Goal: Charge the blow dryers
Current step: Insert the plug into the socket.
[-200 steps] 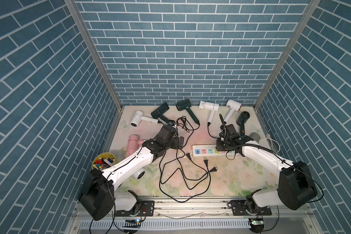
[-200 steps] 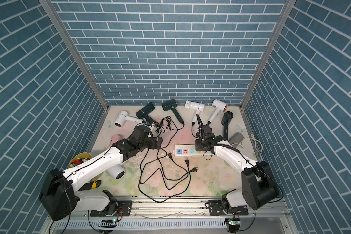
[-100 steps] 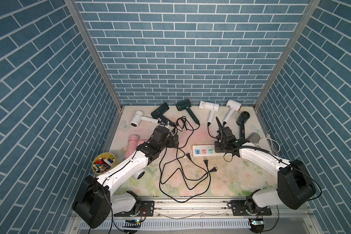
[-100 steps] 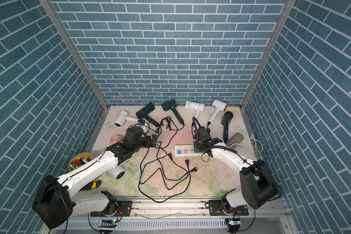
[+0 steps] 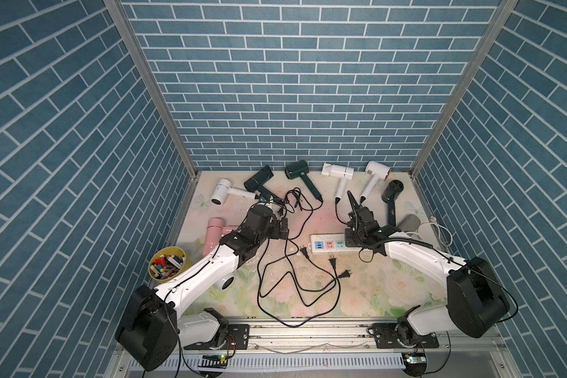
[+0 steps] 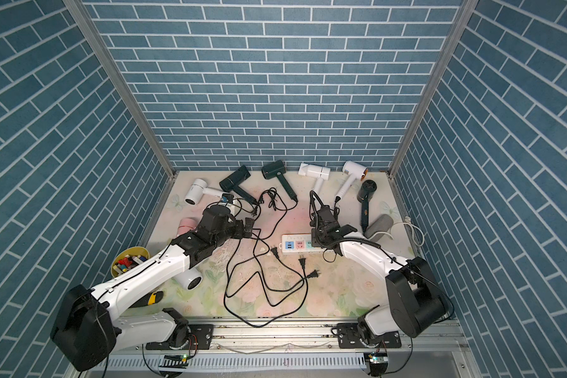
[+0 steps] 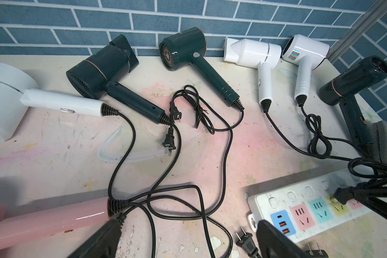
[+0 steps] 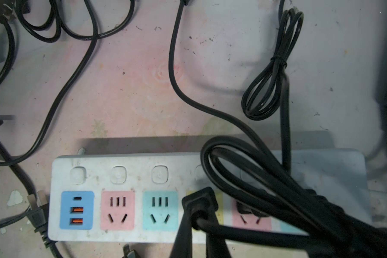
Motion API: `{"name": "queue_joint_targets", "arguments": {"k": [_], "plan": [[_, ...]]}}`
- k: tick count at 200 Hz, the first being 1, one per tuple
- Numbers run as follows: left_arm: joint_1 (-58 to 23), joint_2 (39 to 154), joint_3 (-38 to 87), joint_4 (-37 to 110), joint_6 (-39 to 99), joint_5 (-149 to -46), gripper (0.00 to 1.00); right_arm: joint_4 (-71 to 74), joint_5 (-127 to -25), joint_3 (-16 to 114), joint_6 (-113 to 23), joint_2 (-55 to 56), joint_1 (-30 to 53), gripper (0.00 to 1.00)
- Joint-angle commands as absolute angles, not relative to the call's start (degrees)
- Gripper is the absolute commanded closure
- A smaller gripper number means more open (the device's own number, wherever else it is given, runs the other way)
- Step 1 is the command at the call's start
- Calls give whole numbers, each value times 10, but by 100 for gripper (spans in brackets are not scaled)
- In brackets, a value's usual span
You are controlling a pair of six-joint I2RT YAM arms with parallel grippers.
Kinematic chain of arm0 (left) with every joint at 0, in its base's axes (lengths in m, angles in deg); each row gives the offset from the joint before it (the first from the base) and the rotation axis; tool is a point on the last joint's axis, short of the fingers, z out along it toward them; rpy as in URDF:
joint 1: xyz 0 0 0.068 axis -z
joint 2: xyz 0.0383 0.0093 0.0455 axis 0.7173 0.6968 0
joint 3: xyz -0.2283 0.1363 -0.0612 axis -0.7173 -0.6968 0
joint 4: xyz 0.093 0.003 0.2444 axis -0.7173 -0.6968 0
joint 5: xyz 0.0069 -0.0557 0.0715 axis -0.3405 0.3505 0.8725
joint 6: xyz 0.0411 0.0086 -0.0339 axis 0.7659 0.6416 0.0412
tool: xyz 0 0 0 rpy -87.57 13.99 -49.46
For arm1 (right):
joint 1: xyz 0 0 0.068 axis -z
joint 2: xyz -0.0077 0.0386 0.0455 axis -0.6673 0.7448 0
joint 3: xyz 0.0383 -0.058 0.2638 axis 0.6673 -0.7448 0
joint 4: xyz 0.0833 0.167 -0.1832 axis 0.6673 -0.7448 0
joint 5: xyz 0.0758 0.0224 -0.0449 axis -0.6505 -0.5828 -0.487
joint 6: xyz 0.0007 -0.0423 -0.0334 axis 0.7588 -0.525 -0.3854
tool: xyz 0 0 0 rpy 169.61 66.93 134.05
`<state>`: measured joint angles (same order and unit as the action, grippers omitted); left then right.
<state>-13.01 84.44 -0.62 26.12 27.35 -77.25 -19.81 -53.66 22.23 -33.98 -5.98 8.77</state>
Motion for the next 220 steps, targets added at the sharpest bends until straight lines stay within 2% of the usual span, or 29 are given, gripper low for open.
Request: {"name": "queue_joint_targets", "arguments": {"k": [1,141,220], "plan": [[-132,833,-15,267,276,-766,0,-241,-515,199,-311,-69,85,100],[-132,829,-16,269,277,-769,1,-233,-517,177,-279,-50,84,100],[-132,825,-17,271,277,-771,1,-182,-493,150,-240,-67,85,100]]}}
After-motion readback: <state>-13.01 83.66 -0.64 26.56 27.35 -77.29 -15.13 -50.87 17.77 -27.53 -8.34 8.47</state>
